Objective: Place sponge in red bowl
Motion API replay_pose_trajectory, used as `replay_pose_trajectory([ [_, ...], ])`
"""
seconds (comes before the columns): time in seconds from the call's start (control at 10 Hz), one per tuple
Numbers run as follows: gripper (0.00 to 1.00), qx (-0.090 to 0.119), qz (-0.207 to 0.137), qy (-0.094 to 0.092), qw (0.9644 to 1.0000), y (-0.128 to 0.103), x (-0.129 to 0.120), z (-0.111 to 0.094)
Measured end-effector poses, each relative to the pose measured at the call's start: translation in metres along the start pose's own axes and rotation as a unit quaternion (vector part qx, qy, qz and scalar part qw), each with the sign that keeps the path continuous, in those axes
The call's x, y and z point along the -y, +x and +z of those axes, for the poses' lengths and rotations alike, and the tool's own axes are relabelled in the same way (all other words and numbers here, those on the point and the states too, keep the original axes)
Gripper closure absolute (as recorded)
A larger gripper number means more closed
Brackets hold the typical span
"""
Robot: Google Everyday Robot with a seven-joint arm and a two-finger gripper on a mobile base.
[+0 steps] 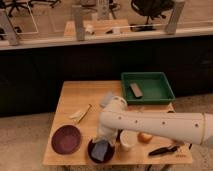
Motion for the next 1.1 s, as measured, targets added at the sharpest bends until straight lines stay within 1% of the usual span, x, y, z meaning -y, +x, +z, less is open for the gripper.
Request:
replay_pose_trajectory([
  [0.3, 0.20, 0.003, -0.003, -0.002, 1.0000, 0.000, -0.001, 0.002],
  [0.4, 0.20, 0.002, -0.003, -0.002, 1.0000, 0.001, -0.001, 0.002],
  [0.5, 0.20, -0.004, -0.004, 0.003, 1.0000, 0.002, 0.000, -0.001],
  [0.7, 0.20, -0.013, -0.009, 0.013, 0.9998, 0.002, 0.006, -0.012],
  [0.8, 0.20, -0.022, -0.014, 0.017, 0.9995, 0.002, 0.012, -0.023],
  [1.0, 0.20, -0.034, -0.021, 0.020, 0.9990, 0.002, 0.021, -0.039],
  [1.1, 0.20, -0.044, -0.017, 0.026, 0.9986, 0.004, 0.023, -0.052],
])
